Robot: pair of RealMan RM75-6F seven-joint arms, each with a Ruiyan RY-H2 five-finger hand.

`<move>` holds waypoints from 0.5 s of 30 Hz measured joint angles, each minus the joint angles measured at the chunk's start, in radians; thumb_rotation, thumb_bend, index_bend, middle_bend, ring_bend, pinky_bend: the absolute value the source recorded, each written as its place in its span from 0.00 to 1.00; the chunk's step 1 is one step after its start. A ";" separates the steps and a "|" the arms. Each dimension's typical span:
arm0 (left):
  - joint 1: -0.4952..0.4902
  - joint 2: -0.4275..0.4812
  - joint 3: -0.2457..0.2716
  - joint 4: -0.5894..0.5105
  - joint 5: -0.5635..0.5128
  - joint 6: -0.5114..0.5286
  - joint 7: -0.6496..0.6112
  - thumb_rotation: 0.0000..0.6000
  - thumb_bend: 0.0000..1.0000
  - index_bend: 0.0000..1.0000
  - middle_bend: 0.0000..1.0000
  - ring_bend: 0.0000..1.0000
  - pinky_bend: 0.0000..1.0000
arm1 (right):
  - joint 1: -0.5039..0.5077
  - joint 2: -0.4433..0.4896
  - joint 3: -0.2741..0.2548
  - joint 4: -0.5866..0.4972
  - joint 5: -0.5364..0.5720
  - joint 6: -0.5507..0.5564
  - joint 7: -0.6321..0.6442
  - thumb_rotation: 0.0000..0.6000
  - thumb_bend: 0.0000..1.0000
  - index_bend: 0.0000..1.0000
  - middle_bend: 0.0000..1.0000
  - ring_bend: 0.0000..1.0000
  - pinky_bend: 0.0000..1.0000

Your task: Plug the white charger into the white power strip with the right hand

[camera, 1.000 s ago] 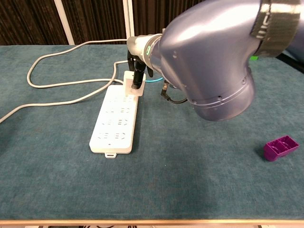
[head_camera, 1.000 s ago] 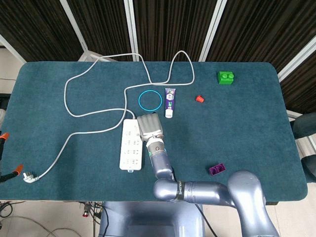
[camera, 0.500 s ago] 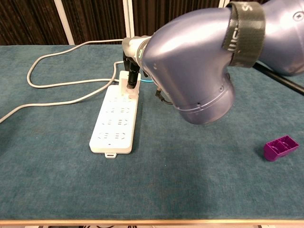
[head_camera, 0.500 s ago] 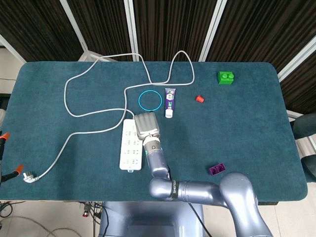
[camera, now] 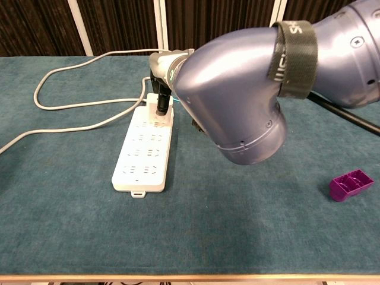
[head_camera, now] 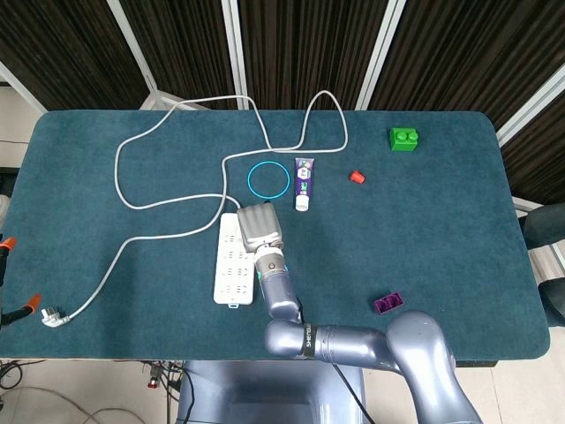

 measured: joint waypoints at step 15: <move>0.000 -0.002 -0.002 0.001 -0.004 0.001 0.005 1.00 0.15 0.10 0.00 0.00 0.00 | -0.008 -0.010 0.005 0.023 -0.005 -0.011 0.001 1.00 0.47 0.72 0.57 0.54 0.34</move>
